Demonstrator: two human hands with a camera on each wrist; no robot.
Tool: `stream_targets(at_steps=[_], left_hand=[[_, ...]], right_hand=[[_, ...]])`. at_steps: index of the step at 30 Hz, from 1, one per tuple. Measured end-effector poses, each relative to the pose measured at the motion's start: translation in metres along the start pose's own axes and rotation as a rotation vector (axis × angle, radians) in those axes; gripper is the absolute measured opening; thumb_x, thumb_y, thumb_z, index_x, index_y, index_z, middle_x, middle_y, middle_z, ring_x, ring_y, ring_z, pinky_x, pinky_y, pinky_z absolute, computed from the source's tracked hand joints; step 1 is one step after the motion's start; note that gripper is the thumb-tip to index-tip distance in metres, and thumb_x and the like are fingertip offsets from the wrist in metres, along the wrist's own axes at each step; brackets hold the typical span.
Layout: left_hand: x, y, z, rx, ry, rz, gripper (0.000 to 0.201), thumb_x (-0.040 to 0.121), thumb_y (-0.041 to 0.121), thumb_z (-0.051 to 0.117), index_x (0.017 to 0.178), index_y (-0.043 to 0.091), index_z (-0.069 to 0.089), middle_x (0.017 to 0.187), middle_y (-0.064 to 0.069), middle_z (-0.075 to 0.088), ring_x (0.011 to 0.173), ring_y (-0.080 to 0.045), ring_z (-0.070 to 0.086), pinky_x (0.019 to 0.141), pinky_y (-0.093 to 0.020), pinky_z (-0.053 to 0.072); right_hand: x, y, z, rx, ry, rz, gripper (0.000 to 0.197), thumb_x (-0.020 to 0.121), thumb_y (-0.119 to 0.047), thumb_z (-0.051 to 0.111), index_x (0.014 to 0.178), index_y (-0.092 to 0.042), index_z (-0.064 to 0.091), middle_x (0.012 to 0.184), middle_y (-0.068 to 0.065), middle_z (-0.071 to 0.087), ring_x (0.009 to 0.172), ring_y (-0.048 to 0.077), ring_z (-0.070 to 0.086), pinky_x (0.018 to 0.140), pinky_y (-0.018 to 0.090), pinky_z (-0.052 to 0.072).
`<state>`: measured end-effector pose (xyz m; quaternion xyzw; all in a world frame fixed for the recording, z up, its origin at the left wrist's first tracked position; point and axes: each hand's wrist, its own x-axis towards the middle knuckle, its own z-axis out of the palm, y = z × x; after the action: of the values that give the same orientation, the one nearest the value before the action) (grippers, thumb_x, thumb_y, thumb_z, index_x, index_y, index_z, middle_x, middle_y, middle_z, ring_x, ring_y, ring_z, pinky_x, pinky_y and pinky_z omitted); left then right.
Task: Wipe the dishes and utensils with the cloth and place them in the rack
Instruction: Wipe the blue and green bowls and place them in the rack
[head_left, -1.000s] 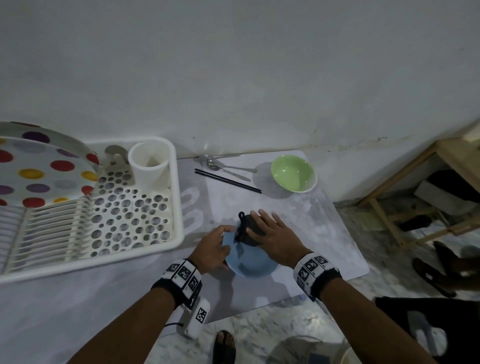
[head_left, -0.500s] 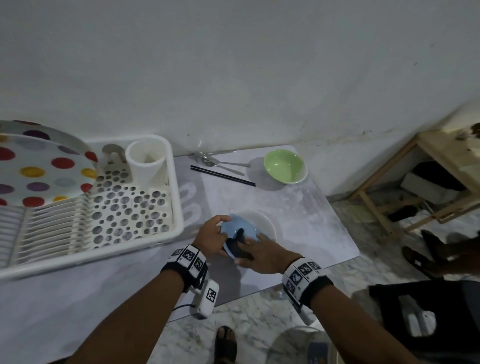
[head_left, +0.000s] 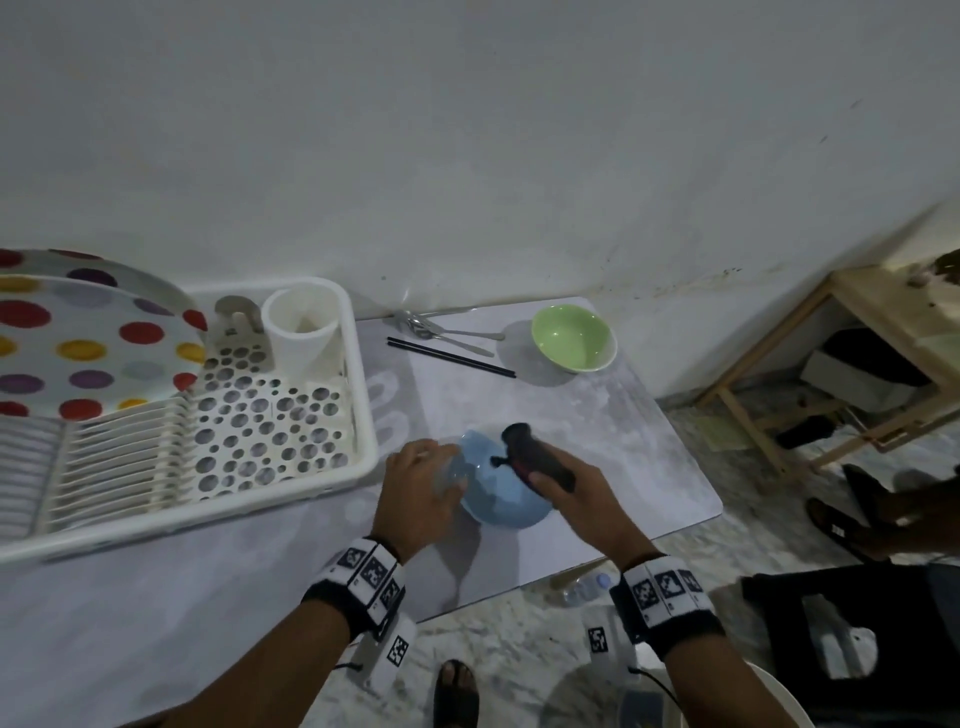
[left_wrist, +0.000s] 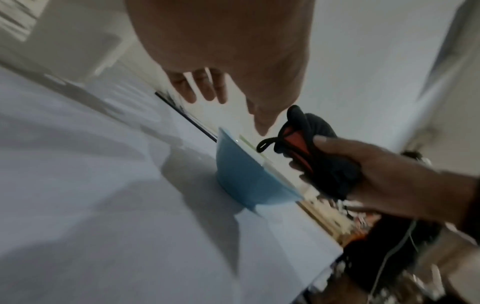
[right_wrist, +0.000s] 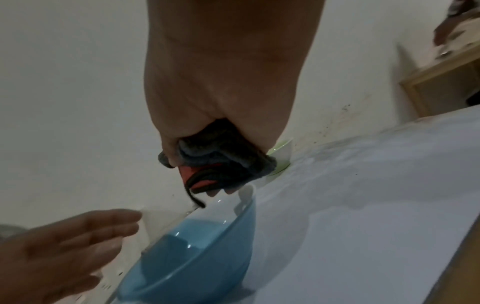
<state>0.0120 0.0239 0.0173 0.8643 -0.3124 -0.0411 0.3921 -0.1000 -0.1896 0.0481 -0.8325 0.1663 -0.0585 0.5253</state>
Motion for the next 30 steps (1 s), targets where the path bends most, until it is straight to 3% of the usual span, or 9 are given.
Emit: stream_targets(at_steps=[4, 9, 12, 14, 17, 19, 24, 27, 30], left_hand=[[-0.013, -0.005, 0.012, 0.113, -0.188, 0.357, 0.054, 0.075, 0.061, 0.062, 0.125, 0.043, 0.051, 0.138, -0.001, 0.054, 0.134, -0.021, 0.04, 0.109, -0.041, 0.033], [-0.006, 0.011, 0.02, 0.227, -0.52, 0.342, 0.051, 0.082, 0.036, 0.07, 0.13, 0.031, 0.056, 0.142, 0.003, 0.053, 0.144, -0.019, 0.031, 0.114, -0.054, 0.006], [0.003, 0.013, 0.023, 0.175, -0.527, 0.27, 0.032, 0.085, 0.033, 0.065, 0.117, 0.031, 0.065, 0.126, 0.003, 0.065, 0.129, -0.026, 0.05, 0.113, -0.058, 0.028], [0.005, 0.013, 0.023, 0.209, -0.538, 0.324, 0.029, 0.09, 0.031, 0.056, 0.117, 0.031, 0.067, 0.12, 0.004, 0.07, 0.121, -0.029, 0.056, 0.108, -0.045, 0.038], [0.009, 0.025, 0.014, -0.098, -0.475, 0.271, 0.028, 0.091, 0.026, 0.054, 0.112, 0.021, 0.072, 0.115, 0.0, 0.072, 0.11, -0.02, 0.064, 0.102, -0.026, 0.044], [0.018, 0.034, 0.009, -0.276, -0.366, 0.152, 0.026, 0.09, 0.016, 0.057, 0.111, 0.014, 0.072, 0.111, -0.003, 0.073, 0.107, -0.018, 0.065, 0.101, -0.031, 0.048], [0.03, 0.04, -0.014, -0.399, -0.276, 0.142, 0.027, 0.091, 0.008, 0.055, 0.112, 0.019, 0.067, 0.105, 0.002, 0.07, 0.095, -0.007, 0.065, 0.084, -0.025, 0.053], [0.029, 0.037, -0.024, -0.56, -0.231, 0.008, 0.031, 0.086, 0.012, 0.058, 0.114, 0.021, 0.064, 0.112, 0.0, 0.07, 0.104, -0.006, 0.065, 0.095, -0.033, 0.053], [0.026, 0.041, -0.038, -0.666, -0.181, -0.04, 0.037, 0.088, 0.011, 0.06, 0.117, 0.033, 0.06, 0.114, 0.017, 0.07, 0.11, -0.006, 0.063, 0.099, -0.033, 0.051]], right_hand=[[-0.003, -0.01, -0.012, 0.086, 0.079, -0.008, 0.037, 0.093, -0.004, 0.061, 0.123, -0.026, 0.059, 0.098, -0.028, 0.071, 0.09, -0.01, 0.063, 0.078, 0.009, 0.046], [-0.008, -0.005, -0.009, 0.166, 0.12, 0.004, 0.04, 0.094, -0.003, 0.059, 0.126, -0.026, 0.057, 0.087, -0.023, 0.07, 0.074, -0.009, 0.061, 0.065, 0.007, 0.045], [-0.013, -0.008, -0.008, 0.192, 0.154, 0.012, 0.042, 0.095, -0.007, 0.058, 0.127, -0.034, 0.056, 0.11, -0.012, 0.07, 0.087, -0.008, 0.063, 0.069, 0.007, 0.046], [-0.015, -0.011, -0.01, 0.225, 0.197, 0.014, 0.04, 0.096, -0.01, 0.057, 0.132, -0.028, 0.056, 0.115, -0.002, 0.07, 0.084, -0.005, 0.063, 0.064, 0.009, 0.046], [-0.018, -0.017, -0.013, 0.251, 0.275, 0.037, 0.04, 0.098, -0.019, 0.056, 0.135, -0.032, 0.054, 0.105, -0.006, 0.073, 0.072, 0.007, 0.058, 0.051, 0.025, 0.042], [-0.017, -0.023, -0.014, 0.282, 0.311, 0.037, 0.042, 0.098, -0.019, 0.055, 0.137, -0.032, 0.052, 0.099, -0.008, 0.073, 0.072, 0.019, 0.059, 0.055, 0.038, 0.045], [-0.007, -0.026, -0.001, 0.257, 0.298, -0.058, 0.047, 0.098, -0.014, 0.054, 0.14, -0.033, 0.047, 0.092, -0.003, 0.069, 0.065, 0.008, 0.048, 0.055, 0.017, 0.042], [0.0, -0.03, 0.014, 0.152, 0.278, -0.132, 0.05, 0.093, -0.03, 0.055, 0.138, -0.049, 0.042, 0.125, 0.002, 0.056, 0.097, 0.009, 0.055, 0.084, 0.025, 0.046], [0.006, -0.04, 0.029, 0.02, 0.209, -0.29, 0.056, 0.095, -0.024, 0.053, 0.146, -0.037, 0.034, 0.154, 0.003, 0.029, 0.14, 0.003, 0.031, 0.114, 0.031, 0.032]])
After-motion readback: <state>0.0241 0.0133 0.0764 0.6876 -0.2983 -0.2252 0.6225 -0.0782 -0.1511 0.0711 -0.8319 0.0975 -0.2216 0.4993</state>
